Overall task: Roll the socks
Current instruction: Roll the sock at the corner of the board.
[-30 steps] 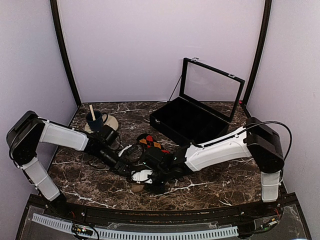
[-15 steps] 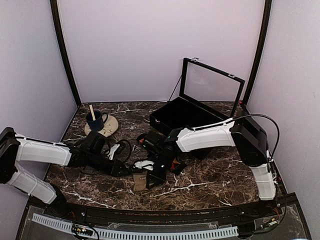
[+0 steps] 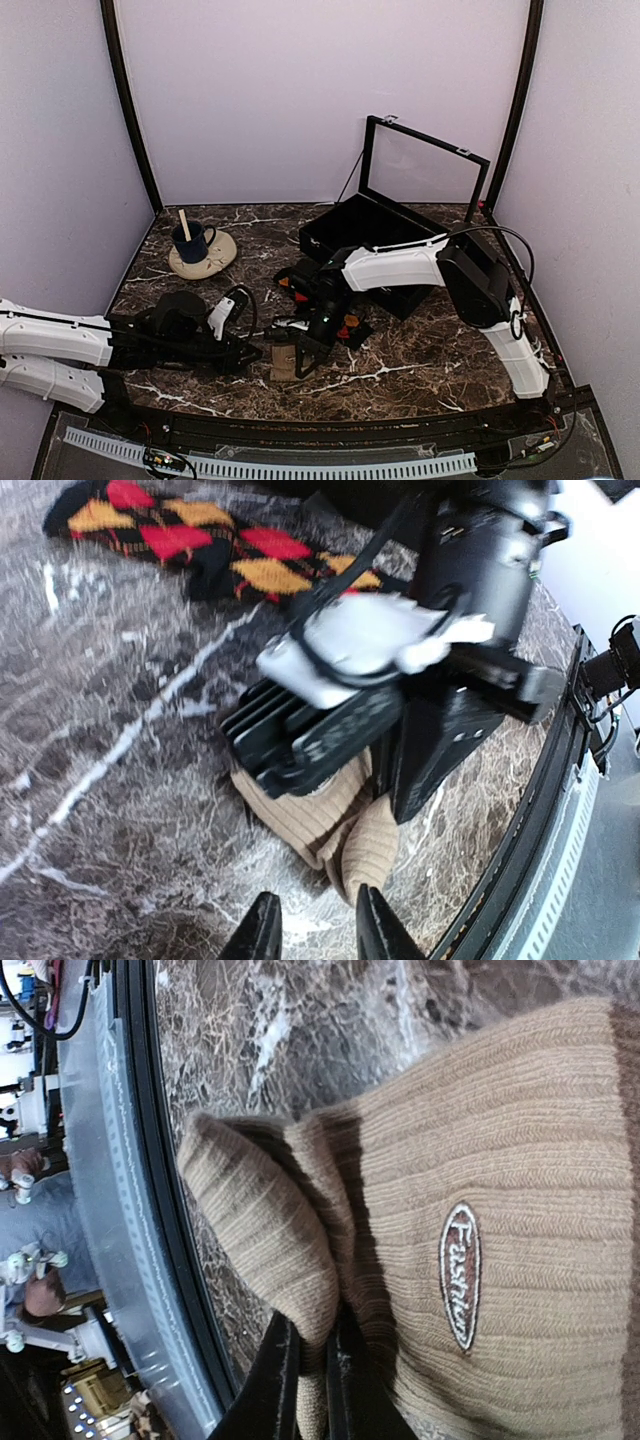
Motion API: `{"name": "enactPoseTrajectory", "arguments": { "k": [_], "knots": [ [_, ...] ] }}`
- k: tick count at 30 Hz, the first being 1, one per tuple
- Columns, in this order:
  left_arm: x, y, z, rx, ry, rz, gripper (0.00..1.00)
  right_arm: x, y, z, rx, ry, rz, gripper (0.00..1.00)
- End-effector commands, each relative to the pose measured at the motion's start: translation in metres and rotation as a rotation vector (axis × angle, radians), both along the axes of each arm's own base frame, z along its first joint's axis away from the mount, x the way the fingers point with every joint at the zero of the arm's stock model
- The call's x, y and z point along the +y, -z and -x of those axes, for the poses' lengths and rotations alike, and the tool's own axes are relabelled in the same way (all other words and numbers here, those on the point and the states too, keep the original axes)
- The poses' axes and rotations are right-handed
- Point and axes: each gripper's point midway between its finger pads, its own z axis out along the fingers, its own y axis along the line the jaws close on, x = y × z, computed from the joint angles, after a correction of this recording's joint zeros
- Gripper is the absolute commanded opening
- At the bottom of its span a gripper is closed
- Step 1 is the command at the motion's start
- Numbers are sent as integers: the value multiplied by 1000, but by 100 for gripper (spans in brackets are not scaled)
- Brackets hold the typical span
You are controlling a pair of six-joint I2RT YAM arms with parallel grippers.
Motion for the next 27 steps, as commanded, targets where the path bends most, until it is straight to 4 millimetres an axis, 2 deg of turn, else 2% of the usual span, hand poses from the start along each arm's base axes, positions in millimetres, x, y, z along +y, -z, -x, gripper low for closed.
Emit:
{"name": "enactPoseTrajectory", "arguments": {
  "k": [1, 6, 14, 18, 27],
  "knots": [
    [-3, -11, -2, -103, -6, -14, 28, -11, 9, 7, 119, 20, 85, 2],
    [-22, -11, 12, -142, 85, -76, 29, -9, 6, 8, 163, 30, 82, 1],
    [-55, 0, 40, -201, 233, -159, 32, -14, 7, 17, 224, 38, 103, 1],
    [-59, 10, 45, -213, 269, -211, 34, -17, 4, 21, 244, 43, 107, 1],
    [-68, 11, 51, -265, 372, -237, 38, -25, -3, 34, 280, 40, 102, 1]
  ]
}}
